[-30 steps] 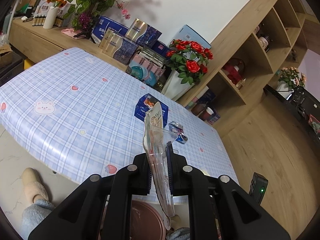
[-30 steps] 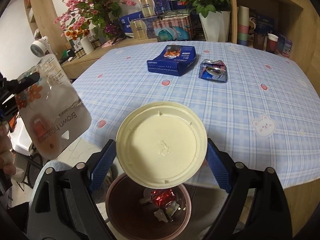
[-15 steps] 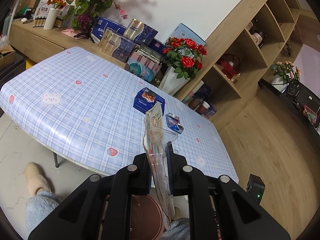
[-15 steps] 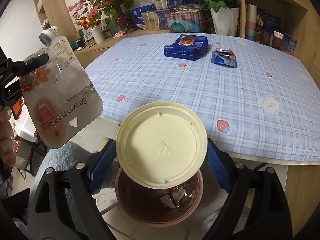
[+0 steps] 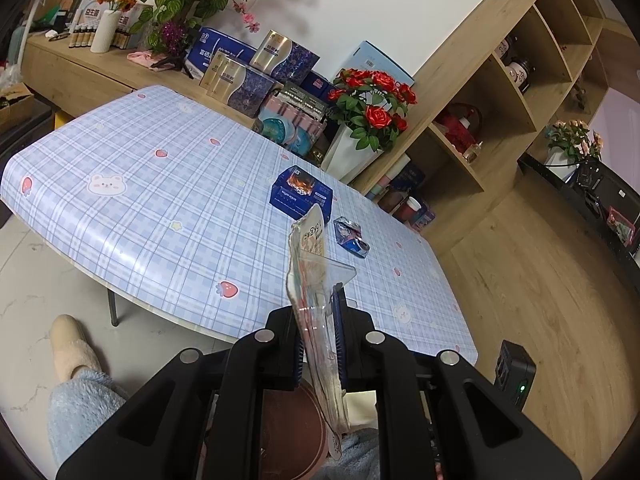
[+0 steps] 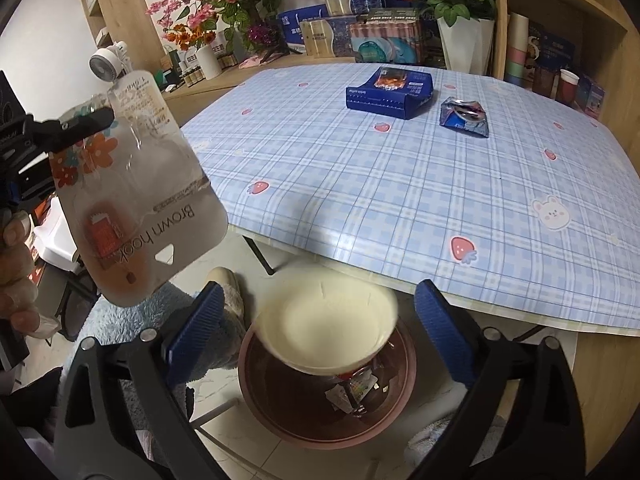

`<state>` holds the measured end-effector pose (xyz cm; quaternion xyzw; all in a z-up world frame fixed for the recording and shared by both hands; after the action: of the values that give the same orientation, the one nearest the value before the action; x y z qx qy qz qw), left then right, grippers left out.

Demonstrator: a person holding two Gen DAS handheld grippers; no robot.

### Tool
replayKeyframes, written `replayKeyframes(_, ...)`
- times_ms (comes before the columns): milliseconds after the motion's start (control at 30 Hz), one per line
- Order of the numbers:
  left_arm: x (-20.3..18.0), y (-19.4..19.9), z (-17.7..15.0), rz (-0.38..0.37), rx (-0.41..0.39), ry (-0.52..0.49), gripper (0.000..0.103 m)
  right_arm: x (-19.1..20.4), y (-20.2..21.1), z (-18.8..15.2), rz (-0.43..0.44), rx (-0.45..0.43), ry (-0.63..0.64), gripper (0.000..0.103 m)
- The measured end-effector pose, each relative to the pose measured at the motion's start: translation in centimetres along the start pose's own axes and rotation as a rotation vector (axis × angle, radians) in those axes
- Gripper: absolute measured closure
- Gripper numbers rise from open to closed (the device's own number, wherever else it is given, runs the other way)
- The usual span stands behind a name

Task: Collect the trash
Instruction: 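Carry the lid and wrapper over the brown bin and open both tools to drop them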

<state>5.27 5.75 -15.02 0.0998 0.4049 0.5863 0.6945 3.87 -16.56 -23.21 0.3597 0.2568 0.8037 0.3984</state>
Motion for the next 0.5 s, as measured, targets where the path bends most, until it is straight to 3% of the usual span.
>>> replayKeyframes(133, -0.1, 0.0, -0.3, 0.003, 0.007, -0.010, 0.091, -0.5, 0.7, 0.5, -0.024, -0.029, -0.004, 0.006)
replayKeyframes(500, -1.3, -0.9, -1.9, 0.008, 0.051, -0.066, 0.090, -4.3, 5.7, 3.1, -0.190, -0.216, -0.038, 0.006)
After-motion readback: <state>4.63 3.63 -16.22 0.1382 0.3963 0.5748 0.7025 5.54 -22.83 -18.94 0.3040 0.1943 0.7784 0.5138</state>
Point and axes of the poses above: each gripper's, at about its wrist camera, not at the fingertips, and y roughly against the way its jaws point, x to its left, z to its top, the point moved 5 cm from there along -y, roughly the way its jaws point, and after that the axes turned 12 degrees about z, right-handed, at the moved point
